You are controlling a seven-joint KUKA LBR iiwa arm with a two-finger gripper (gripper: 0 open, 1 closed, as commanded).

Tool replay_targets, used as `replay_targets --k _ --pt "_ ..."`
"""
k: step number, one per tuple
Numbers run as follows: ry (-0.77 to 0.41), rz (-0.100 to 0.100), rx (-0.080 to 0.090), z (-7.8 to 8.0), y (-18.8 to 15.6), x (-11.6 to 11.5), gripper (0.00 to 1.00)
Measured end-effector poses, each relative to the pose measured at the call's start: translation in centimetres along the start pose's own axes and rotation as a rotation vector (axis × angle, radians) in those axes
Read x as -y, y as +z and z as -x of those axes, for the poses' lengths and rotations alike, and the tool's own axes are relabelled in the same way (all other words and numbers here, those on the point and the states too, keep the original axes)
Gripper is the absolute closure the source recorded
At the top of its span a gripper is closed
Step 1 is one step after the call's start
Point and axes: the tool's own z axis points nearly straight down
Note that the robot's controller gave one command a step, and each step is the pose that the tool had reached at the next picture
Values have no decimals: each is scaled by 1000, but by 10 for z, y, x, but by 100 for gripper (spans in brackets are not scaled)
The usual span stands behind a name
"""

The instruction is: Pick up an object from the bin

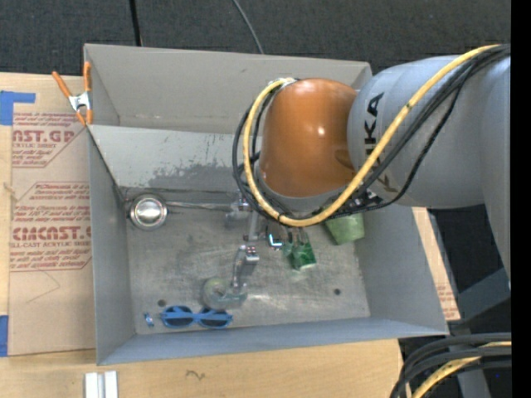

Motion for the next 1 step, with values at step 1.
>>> replay_targets --k 1 --pt "-57 2 14 -31 126 6 0"
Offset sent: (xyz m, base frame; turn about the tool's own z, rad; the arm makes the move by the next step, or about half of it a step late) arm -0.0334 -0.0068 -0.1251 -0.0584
